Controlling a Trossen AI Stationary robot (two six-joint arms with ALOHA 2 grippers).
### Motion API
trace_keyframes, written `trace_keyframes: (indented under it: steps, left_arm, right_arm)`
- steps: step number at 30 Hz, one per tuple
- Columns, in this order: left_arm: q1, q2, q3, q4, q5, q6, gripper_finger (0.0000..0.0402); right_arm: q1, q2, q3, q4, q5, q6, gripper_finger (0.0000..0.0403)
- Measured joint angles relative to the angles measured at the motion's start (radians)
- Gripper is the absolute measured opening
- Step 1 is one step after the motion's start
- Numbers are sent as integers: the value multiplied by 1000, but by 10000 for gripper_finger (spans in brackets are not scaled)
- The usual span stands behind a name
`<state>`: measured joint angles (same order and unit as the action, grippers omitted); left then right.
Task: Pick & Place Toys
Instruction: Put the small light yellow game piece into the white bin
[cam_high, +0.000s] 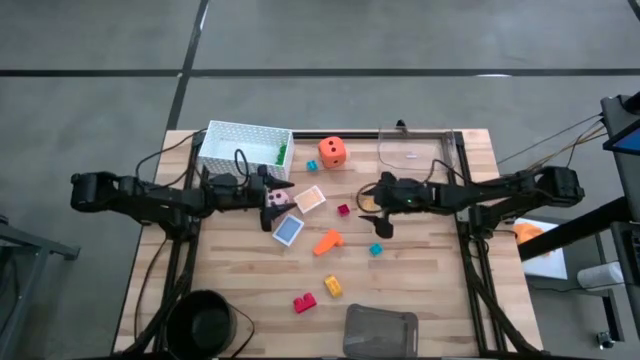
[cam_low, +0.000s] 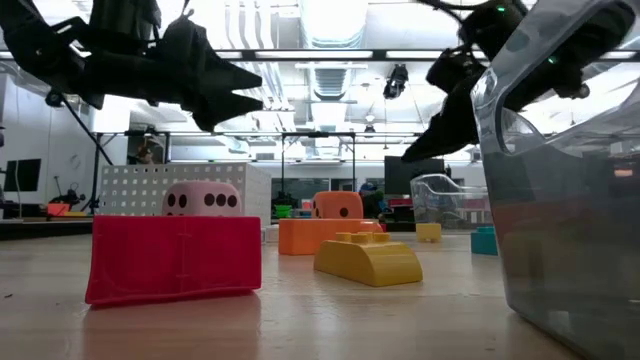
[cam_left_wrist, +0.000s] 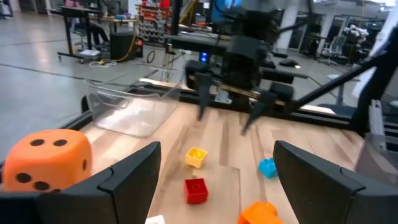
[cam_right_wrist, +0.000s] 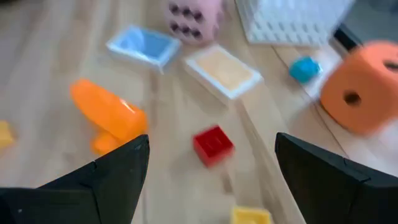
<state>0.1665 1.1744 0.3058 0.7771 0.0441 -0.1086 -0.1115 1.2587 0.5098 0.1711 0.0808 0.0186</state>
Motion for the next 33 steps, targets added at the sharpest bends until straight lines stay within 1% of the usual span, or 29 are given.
trace_keyframes:
  steps: [4, 6, 9, 13, 18, 24, 29, 33]
  left_arm:
    - [-6, 0, 0, -23, -4, 2, 314]
    - [-6, 0, -1, -29, -4, 3, 314]
    - [-7, 0, -1, -32, -4, 3, 314]
    - [-7, 0, -1, -37, -4, 3, 314]
    - [-7, 0, -2, -38, -4, 3, 314]
    - [-7, 0, -2, -43, -4, 4, 314]
    - [-6, 0, -2, -50, -10, 4, 314]
    - [-6, 0, -2, -61, -11, 6, 314]
  right_arm:
    - [-36, 0, 104, -257, 6, 14, 345]
    - [-54, 0, 136, -336, 6, 15, 345]
    - [-79, 0, 161, -402, 5, 16, 345]
    - [-103, 27, 160, -420, 3, 12, 345]
    - [-119, 130, 166, -432, 2, -13, 345]
    - [-125, 265, 228, -430, 1, -49, 345]
    - [-128, 386, 306, -500, -13, -78, 345]
    - [-129, 446, 357, -544, -20, -86, 338]
